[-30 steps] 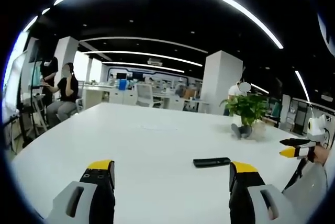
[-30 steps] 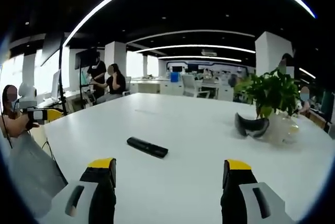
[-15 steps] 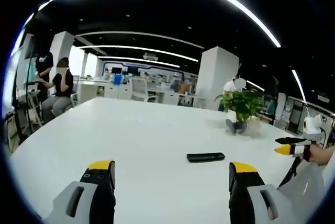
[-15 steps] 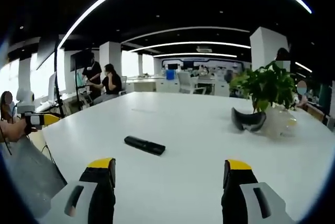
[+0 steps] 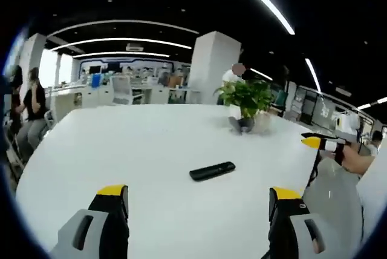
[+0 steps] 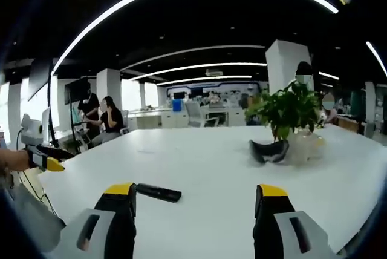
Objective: Press the specified remote control buttons in sequence, fully releasing each button before pressing the next.
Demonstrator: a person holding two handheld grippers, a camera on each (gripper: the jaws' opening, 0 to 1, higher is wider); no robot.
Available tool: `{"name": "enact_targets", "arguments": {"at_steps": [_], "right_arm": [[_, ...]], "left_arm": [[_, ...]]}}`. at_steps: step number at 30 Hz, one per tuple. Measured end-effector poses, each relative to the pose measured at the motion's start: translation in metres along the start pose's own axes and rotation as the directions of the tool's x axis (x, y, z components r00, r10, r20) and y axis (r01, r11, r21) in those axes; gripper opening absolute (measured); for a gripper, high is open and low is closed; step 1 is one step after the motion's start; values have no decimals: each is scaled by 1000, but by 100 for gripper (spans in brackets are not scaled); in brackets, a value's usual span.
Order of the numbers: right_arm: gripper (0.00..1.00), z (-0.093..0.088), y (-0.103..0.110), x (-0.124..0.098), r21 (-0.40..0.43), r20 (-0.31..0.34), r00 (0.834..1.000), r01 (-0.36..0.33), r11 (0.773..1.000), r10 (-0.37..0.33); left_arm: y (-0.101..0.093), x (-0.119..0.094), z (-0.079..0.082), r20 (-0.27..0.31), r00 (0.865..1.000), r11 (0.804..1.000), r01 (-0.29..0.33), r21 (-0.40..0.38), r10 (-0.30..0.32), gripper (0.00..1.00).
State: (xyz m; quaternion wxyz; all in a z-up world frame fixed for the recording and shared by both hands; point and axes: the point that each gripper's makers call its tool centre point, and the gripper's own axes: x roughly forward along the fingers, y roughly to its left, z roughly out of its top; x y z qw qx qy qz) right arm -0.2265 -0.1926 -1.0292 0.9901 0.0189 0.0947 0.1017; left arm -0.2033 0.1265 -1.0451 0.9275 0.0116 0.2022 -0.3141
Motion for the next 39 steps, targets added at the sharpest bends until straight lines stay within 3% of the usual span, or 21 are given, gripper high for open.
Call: {"name": "enact_targets", "arguments": {"at_steps": [2, 4, 8, 11, 12, 14, 16, 18, 19, 23, 27, 32, 37, 39], "right_arm": [[78, -11, -7, 0, -44, -65, 997, 25, 999, -28], [77, -8, -8, -1, -50, -47, 998, 28, 998, -30], [71, -16, -12, -8, -61, -78, 996, 31, 998, -36], [64, -24, -12, -9, 4, -89, 996, 27, 1000, -27], [60, -24, -11, -7, 21, -79, 997, 14, 1000, -12], [52, -26, -5, -4, -33, -105, 994, -33, 999, 29], [44, -30, 2, -4, -49, -120, 991, -61, 997, 55], [43, -34, 5, -4, -51, -133, 989, -72, 996, 64], [43, -34, 5, -4, -53, -138, 988, -73, 996, 65], [43, -41, 6, -3, -62, -169, 983, -80, 995, 69], [41, -45, 6, -3, -70, -189, 980, -82, 994, 68], [38, -47, 5, -4, -80, -201, 978, -82, 993, 64], [34, -49, 0, -4, -80, -213, 976, -63, 995, 45], [32, -51, -2, -4, -78, -219, 975, -60, 995, 42]], "left_arm": [[0, 12, 4, -19, 999, 999, 50, 4, -50, 100], [-3, 26, 7, -45, 993, 994, 109, -12, -109, 100], [-3, 50, 4, -128, 980, 982, 167, 89, -155, 100], [-3, 67, 1, -187, 962, 969, 221, 107, -198, 98], [-4, 72, -2, -213, 952, 964, 244, 100, -219, 98], [-5, 79, -8, -272, 930, 954, 282, 103, -246, 97], [-7, 91, -13, -336, 901, 928, 341, 154, -275, 95], [-5, 100, -17, -394, 878, 907, 370, 199, -272, 93], [-5, 103, -17, -397, 876, 903, 377, 206, -275, 92], [-19, 126, -18, -436, 830, 870, 458, 182, -346, 87], [-16, 143, -32, -531, 788, 828, 500, 255, -312, 83], [-14, 162, -41, -573, 757, 827, 515, 227, -314, 80], [-9, 178, -48, -620, 728, 811, 533, 243, -293, 78], [-8, 182, -52, -644, 710, 802, 544, 247, -284, 77]]}}
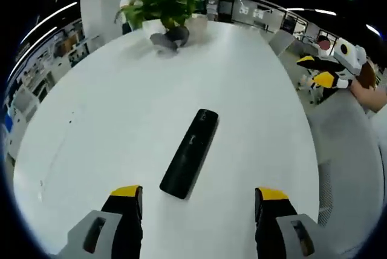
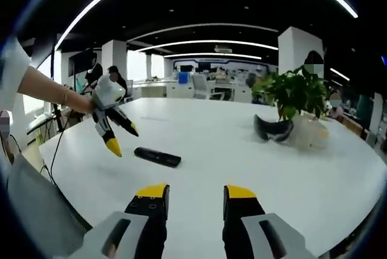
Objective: Press the specified remote control buttons in sequence, fully releasing each button before pressing the next.
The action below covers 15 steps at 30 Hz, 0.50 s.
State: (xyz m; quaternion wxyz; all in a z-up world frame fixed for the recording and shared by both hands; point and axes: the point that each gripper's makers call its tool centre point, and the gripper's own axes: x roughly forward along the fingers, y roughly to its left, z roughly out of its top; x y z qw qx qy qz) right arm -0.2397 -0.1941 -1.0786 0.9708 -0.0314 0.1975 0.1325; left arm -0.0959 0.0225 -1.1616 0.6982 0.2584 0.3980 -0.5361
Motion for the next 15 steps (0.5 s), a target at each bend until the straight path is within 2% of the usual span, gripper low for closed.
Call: {"name": "enact_targets", "arguments": {"at_steps": [2, 5, 10, 15], "right_arm": [[32, -1, 0, 0, 9, -2, 1000, -4, 1000, 4], [26, -4, -1, 0, -5, -17, 1000, 1, 1000, -1], [25, -6, -4, -1, 4, -26, 1000, 14, 1000, -14], [24, -5, -12, -4, 40, -5, 999, 39, 998, -39]], "left_arm": [[3, 5, -3, -41, 999, 1000, 1, 30, 0, 77], [5, 13, 1, -55, 998, 1000, 11, 19, -9, 76], [11, 23, 3, -129, 991, 998, 27, 58, -19, 66], [13, 33, 13, -136, 991, 996, 27, 80, -16, 64]]}}
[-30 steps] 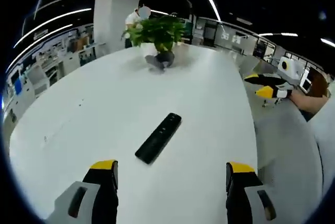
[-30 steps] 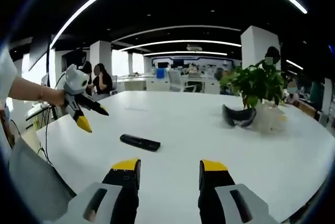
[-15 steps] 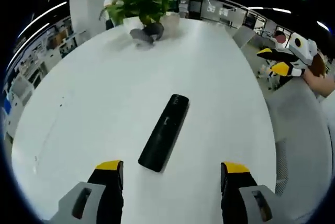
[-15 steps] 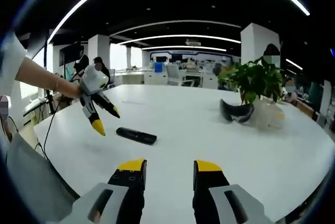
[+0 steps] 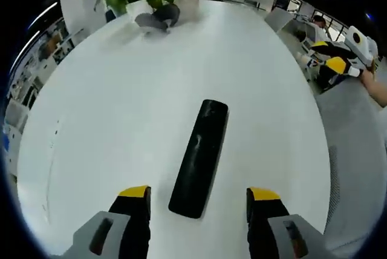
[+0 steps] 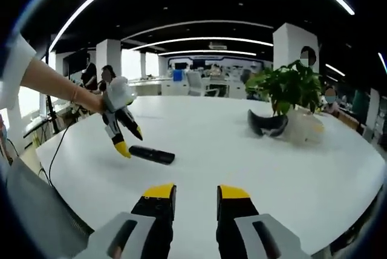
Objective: Press the specified remote control buttons in sequence, fully releasing each button before pressing the next.
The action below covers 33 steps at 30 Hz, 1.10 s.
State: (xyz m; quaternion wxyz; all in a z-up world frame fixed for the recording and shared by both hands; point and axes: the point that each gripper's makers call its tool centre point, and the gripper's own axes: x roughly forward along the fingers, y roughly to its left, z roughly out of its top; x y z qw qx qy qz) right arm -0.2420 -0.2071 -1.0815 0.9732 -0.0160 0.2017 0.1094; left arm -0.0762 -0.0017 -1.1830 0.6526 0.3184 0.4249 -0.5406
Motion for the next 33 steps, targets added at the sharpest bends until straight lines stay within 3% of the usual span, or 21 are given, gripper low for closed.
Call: {"name": "enact_targets", "arguments": {"at_steps": [7, 11, 14, 16, 17, 18, 19, 25, 28, 33], "right_arm": [[21, -1, -9, -2, 41, 6, 999, 35, 999, -35], [20, 0, -11, -2, 56, 19, 999, 31, 998, -32], [19, 2, -11, -3, 63, 27, 999, 31, 998, -33], [19, 3, -11, -3, 58, 30, 999, 30, 998, -32], [19, 3, -11, -3, 58, 31, 999, 28, 998, -30], [18, 3, -10, -3, 59, 32, 999, 26, 998, -28], [18, 3, -10, -3, 59, 33, 999, 24, 998, -26], [17, 3, -8, -3, 54, 31, 999, 15, 998, -17], [17, 3, -7, -3, 46, 27, 1000, 13, 999, -14], [16, 3, -7, -3, 48, 27, 1000, 7, 999, -9]], "left_arm": [[1, 12, -3, -34, 999, 999, 9, 38, -7, 61], [-2, 15, -3, -55, 998, 994, 21, 106, -16, 54], [-1, 15, -1, -56, 998, 994, 17, 105, -11, 49], [-5, 14, -1, -57, 998, 991, 27, 131, -20, 40], [-6, 14, -1, -62, 998, 989, 31, 143, -22, 29], [2, 12, 2, -63, 998, 983, -13, 184, 25, 24], [-8, 13, -2, -81, 997, 987, 17, 161, -4, 24], [-11, 12, -3, -110, 994, 984, -8, 177, 28, 23], [-14, 11, -6, -113, 994, 992, 0, 127, 14, 23], [-23, 11, -9, -120, 993, 991, 1, 132, 15, 23]]}}
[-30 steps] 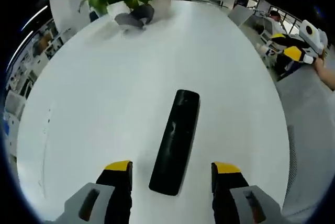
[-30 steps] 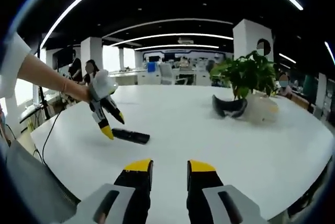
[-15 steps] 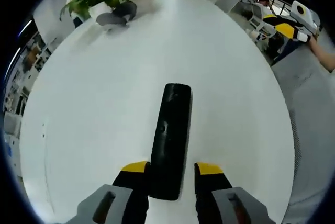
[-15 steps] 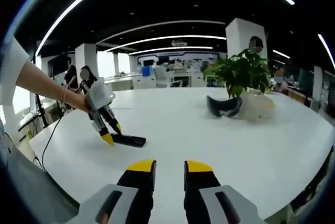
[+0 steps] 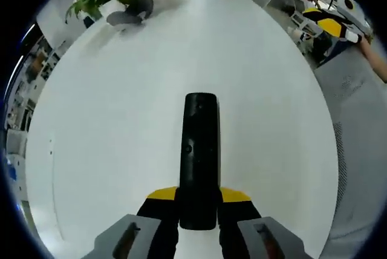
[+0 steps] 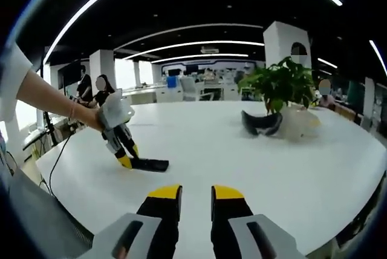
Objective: Press the specified remote control buttons in sequence, fully releasing each button before pressing the next.
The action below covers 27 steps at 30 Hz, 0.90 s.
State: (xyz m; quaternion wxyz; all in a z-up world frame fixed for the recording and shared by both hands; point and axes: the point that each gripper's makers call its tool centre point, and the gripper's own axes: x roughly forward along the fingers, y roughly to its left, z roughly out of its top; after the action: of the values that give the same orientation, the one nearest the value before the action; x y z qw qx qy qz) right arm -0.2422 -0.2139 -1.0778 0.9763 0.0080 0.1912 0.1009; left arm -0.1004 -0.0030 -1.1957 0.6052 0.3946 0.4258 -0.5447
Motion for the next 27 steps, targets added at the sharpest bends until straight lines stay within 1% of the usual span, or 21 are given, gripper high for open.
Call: {"name": "enact_targets", "arguments": {"at_steps": [6, 9, 17, 27], "right_arm": [[15, -3, 3, 1, -16, -19, 1000, -16, 1000, 16], [14, -4, 6, 2, -22, -27, 999, -26, 999, 25], [13, -8, 12, 3, -42, -47, 997, -55, 998, 53], [11, -12, 18, 5, -58, -75, 994, -87, 995, 82]], "left_arm": [[-12, -1, -3, 3, 1000, 1000, -6, -24, 6, 23], [-21, -2, -5, -3, 1000, 1000, -6, -12, 6, 23], [-38, -4, -8, -15, 1000, 1000, -13, -23, 13, 23], [-65, -6, -15, 8, 1000, 998, -24, -53, 25, 23]]}}
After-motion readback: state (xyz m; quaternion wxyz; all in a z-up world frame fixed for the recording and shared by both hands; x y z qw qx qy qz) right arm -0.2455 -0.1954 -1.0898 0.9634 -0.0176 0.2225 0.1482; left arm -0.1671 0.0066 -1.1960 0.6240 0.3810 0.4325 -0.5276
